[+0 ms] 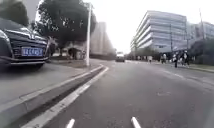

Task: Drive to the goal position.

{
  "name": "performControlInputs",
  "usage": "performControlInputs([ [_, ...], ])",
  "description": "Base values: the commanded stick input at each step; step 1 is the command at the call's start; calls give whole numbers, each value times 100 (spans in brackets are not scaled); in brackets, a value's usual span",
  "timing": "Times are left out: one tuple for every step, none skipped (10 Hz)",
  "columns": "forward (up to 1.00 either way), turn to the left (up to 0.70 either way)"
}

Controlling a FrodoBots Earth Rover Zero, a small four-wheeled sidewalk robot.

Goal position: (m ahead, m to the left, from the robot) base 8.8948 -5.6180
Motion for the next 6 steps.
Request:
performControlInputs([
  [70,-14],
  [70,-14],
  [70,-14],
  [70,-14],
  [70,-14],
  [70,-14],
])
